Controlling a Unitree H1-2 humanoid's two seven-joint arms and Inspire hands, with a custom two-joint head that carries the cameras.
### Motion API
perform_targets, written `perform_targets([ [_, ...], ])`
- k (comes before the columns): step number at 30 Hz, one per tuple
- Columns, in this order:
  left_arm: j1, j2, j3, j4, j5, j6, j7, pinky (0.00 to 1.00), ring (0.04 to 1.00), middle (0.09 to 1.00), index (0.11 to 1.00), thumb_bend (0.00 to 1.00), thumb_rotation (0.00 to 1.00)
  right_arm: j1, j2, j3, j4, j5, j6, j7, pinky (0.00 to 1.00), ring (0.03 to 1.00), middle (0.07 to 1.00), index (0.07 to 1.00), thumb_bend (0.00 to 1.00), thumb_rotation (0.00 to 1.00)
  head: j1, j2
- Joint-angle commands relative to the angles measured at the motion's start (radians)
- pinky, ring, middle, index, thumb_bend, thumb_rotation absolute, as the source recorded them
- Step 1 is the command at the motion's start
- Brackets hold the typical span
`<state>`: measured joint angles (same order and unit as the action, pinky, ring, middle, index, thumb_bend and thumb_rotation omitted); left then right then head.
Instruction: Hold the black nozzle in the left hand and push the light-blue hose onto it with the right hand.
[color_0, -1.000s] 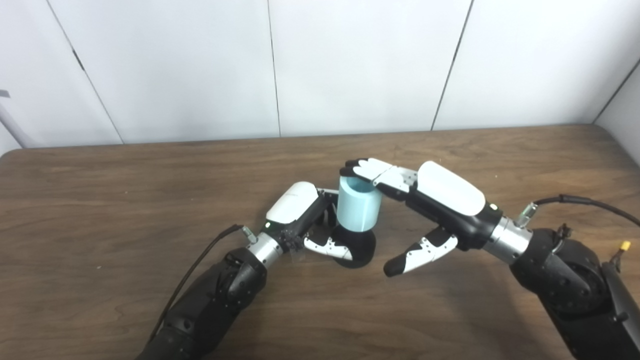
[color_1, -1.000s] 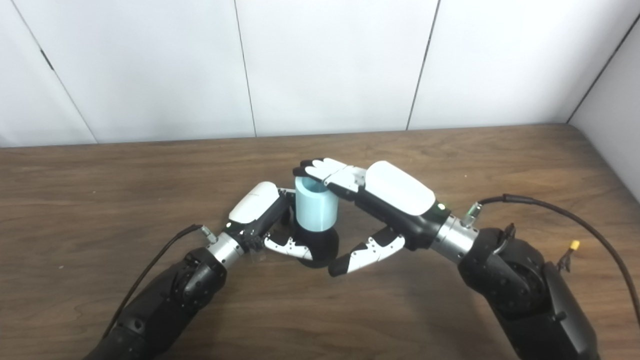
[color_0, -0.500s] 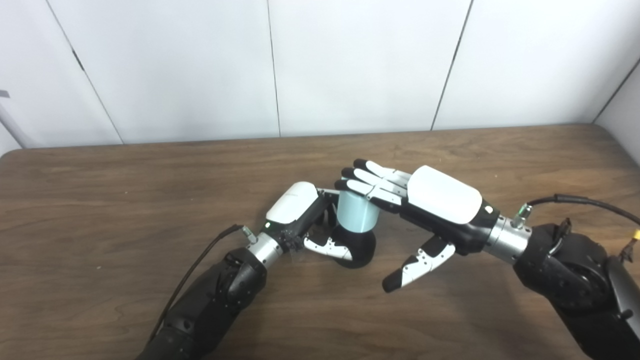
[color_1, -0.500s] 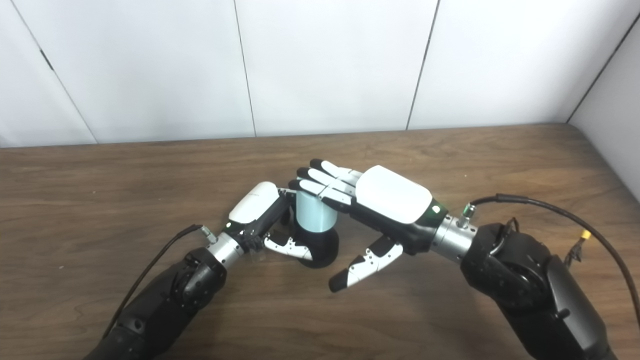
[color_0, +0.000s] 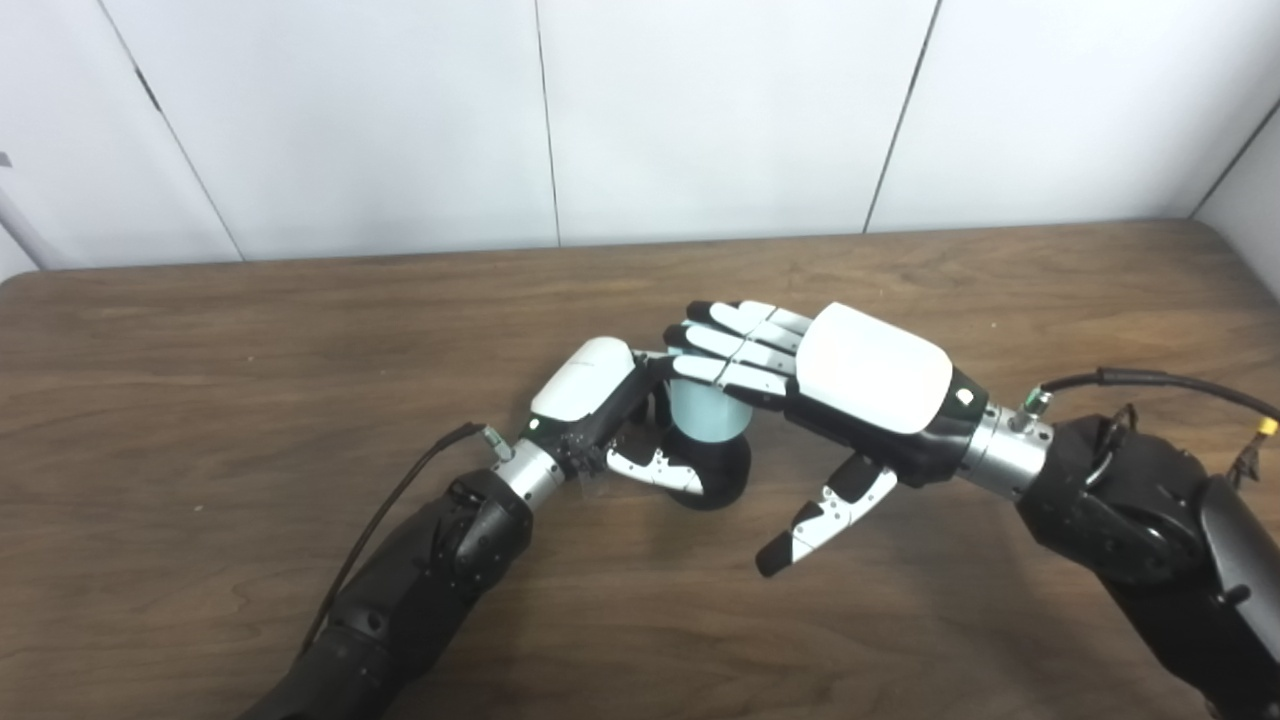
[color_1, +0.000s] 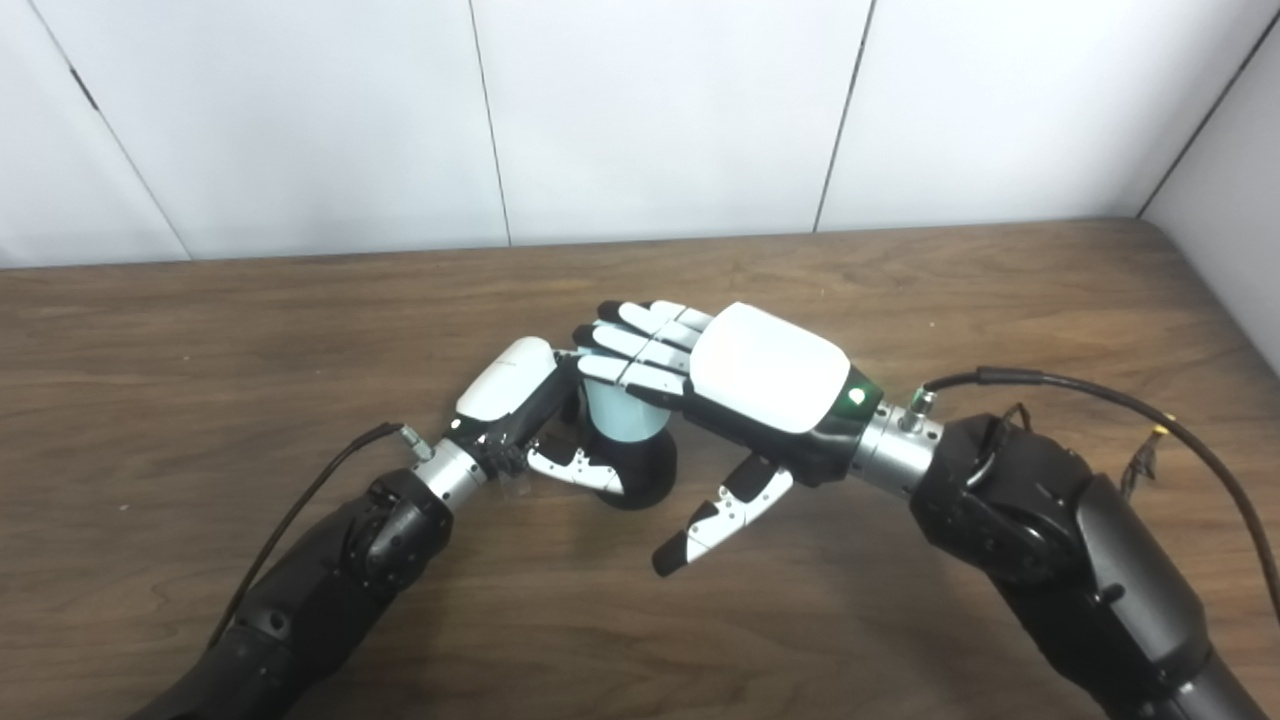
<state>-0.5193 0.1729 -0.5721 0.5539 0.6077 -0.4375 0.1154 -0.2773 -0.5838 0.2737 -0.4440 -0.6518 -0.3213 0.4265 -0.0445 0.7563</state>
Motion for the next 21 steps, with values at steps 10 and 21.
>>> perform_targets([
  [10, 0.108, 0.028, -0.035, 0.060, 0.050, 0.060, -0.076, 0.32, 0.383, 0.478, 0.513, 0.50, 0.00, 0.035, -0.008, 0.050, 0.040, 0.045, 0.070, 0.095, 0.89, 0.940, 0.913, 0.858, 0.79, 0.87, 0.000, 0.004],
  [21, 0.113, 0.029, -0.029, 0.039, 0.054, 0.091, -0.089, 0.33, 0.386, 0.477, 0.513, 0.50, 0.00, 0.057, 0.016, 0.049, 0.085, 0.100, 0.209, 0.091, 0.85, 0.960, 0.961, 0.920, 0.69, 0.88, 0.005, 0.009],
])
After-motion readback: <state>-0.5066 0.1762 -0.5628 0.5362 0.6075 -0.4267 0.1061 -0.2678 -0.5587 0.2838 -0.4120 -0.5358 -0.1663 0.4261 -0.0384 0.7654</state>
